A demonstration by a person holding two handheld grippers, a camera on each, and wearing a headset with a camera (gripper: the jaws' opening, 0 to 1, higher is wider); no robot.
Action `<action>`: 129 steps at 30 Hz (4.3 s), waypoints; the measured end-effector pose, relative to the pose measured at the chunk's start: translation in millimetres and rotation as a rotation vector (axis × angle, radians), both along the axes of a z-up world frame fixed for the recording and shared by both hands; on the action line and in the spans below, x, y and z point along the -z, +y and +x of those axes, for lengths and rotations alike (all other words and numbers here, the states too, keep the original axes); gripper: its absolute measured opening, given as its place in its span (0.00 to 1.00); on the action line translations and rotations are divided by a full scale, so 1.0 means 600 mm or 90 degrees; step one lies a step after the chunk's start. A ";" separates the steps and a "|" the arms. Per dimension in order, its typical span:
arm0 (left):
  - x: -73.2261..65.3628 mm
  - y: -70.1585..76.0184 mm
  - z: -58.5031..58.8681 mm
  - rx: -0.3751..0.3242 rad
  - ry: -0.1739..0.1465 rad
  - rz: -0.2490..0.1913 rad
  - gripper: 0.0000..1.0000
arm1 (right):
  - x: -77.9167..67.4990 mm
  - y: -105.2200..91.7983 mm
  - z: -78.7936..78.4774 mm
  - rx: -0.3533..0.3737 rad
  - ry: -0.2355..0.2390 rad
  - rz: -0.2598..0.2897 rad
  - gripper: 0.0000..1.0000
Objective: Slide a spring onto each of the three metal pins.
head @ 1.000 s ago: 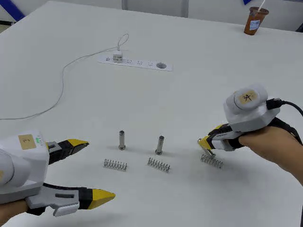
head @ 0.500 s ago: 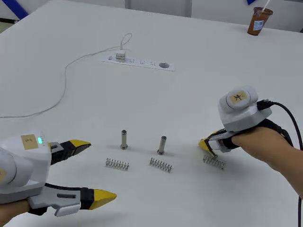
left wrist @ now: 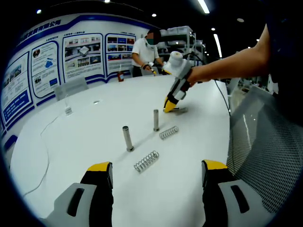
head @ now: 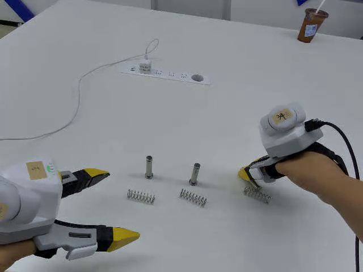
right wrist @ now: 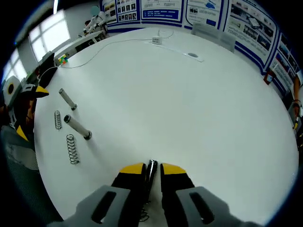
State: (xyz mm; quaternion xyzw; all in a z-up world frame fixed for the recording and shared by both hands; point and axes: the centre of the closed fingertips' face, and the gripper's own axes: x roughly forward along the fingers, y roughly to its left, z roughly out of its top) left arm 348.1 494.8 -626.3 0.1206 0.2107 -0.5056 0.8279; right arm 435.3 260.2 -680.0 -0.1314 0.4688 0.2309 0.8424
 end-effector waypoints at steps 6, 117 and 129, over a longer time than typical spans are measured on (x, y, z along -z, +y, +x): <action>0.001 0.000 0.000 0.001 0.001 0.002 0.78 | 0.000 0.001 0.001 0.002 0.006 0.000 0.12; -0.024 -0.023 -0.009 0.032 -0.024 0.004 0.74 | -0.081 -0.025 -0.083 0.010 -0.102 0.038 0.16; -0.021 -0.023 -0.010 0.035 -0.020 0.006 0.74 | -0.052 -0.024 -0.101 -0.033 -0.063 0.024 0.17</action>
